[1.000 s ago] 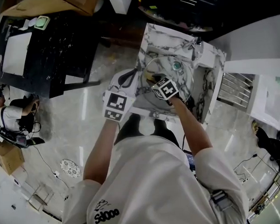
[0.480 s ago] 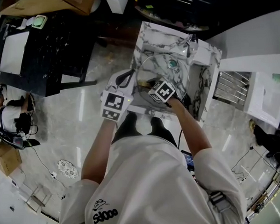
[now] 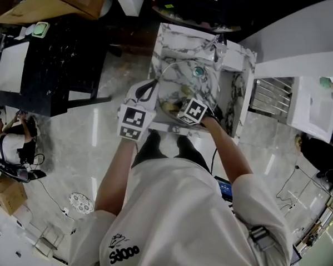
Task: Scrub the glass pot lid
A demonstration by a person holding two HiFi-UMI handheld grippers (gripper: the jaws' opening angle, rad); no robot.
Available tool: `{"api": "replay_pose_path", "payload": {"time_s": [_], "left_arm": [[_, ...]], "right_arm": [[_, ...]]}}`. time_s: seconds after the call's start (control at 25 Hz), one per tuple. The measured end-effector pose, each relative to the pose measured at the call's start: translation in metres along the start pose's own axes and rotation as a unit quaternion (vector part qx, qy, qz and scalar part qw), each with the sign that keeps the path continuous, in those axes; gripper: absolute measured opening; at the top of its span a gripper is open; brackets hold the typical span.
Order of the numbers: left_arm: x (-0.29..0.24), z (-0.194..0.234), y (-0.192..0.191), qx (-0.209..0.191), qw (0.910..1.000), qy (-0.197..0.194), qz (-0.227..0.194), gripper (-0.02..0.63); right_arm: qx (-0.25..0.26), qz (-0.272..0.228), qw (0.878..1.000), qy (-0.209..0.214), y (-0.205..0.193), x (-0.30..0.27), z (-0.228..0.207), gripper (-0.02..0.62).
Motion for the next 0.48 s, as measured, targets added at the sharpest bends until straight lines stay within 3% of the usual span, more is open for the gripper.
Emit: {"api": "replay_pose_path", "payload": {"time_s": [0.48], "left_arm": [[-0.007, -0.010, -0.007, -0.002, 0.9999, -0.015, 0.007, 0.010]], "right_arm": [[0.023, 0.069, 0.996, 0.058, -0.035, 0.018, 0.019, 0.051]]}}
Point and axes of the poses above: the fingertips, and each gripper's own axes: x backward along the fingers, z to its left, y out of its top, the point moved 10 cm from there along x, backward along the fingers, and after that the axes turned 15 degrees about x, right-handed, at the moved point
